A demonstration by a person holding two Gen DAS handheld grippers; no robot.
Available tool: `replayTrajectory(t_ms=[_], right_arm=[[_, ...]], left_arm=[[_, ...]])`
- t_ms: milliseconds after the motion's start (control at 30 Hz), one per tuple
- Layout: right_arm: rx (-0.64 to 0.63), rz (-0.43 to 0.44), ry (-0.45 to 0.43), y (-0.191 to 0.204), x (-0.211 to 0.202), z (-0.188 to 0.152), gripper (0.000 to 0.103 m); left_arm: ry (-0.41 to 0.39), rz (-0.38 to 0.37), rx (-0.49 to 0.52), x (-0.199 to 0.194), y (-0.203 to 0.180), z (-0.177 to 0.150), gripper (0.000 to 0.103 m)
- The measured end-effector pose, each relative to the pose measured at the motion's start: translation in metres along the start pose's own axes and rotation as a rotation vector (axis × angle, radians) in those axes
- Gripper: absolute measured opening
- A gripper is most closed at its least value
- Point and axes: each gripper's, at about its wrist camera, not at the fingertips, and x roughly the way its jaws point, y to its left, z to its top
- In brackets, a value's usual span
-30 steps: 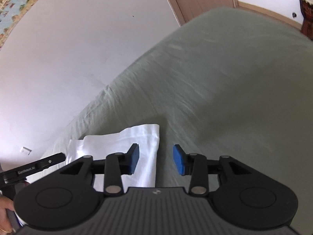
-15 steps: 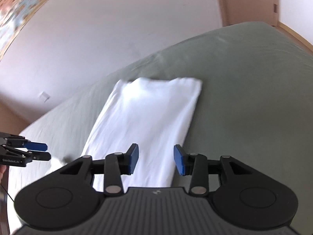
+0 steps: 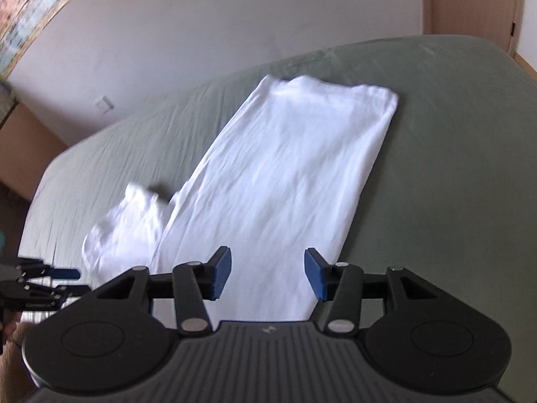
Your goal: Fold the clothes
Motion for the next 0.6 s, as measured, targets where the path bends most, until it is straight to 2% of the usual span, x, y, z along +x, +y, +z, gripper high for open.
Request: replayTrajectory(t_ms=[167,267,500,600], right_arm=[[-0.077,-0.007,0.041,0.025,-0.003,-0.021,0.052],[-0.106,-0.009,0.059,0.034,-0.006,-0.033,0.054],[-0.107,-0.022,0.073,0.040,-0.011,-0.043,0.057],[-0.101,-0.022,0.069,0.042,-0.013,-0.043,0.057]], left_arm=[[-0.011,0.034,0.070,0.004,-0.014,-0.009,0.043],[-0.002,0.026,0.066,0.008,-0.017,-0.019,0.043],[-0.031,-0.029,-0.040,0.008,-0.005,-0.028,0.043],[-0.054,-0.064,-0.145,0.009,0.014,-0.030,0.045]])
